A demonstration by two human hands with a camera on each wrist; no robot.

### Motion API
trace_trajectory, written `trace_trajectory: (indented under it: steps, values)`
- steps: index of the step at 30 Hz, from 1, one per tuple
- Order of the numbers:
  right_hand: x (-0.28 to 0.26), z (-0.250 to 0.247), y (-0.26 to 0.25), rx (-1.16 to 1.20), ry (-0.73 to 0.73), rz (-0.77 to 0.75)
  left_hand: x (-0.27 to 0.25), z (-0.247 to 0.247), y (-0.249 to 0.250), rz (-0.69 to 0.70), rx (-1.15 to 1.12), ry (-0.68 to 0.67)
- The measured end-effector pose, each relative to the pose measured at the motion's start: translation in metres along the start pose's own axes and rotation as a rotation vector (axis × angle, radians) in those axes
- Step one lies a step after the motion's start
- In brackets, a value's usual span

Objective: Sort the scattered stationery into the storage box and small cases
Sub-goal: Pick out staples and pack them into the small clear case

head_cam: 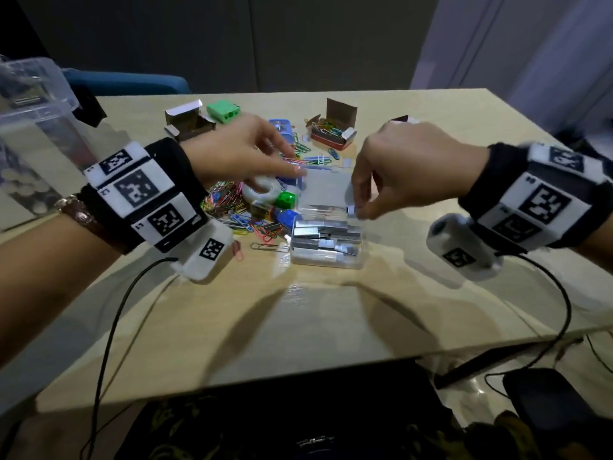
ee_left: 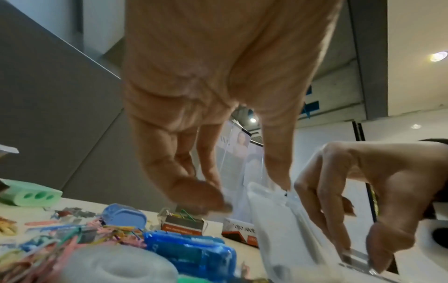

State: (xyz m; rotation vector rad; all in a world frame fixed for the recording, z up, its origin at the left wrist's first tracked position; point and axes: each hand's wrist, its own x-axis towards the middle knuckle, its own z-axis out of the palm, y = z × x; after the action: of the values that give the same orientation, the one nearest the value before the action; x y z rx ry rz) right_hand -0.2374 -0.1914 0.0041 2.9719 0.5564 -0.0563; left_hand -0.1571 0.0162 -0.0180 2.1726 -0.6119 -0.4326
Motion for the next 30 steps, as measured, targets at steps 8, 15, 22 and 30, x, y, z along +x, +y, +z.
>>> trace_trajectory:
  steps: [8, 15, 22, 30]
  values:
    - [0.007, 0.019, -0.019, -0.025, -0.1, -0.023, 0.008, 0.018, -0.005, -0.025, 0.205, -0.281]
    - [-0.004, 0.016, -0.037, -0.098, 0.031, 0.004, 0.009, 0.026, -0.014, -0.051, 0.135, -0.297]
    - [-0.003, 0.019, -0.047, -0.149, 0.008, -0.011, 0.007, 0.027, -0.009, -0.067, 0.116, -0.307]
    - [-0.001, 0.027, -0.048, -0.154, -0.025, 0.036, 0.008, 0.029, -0.01, -0.053, 0.11, -0.304]
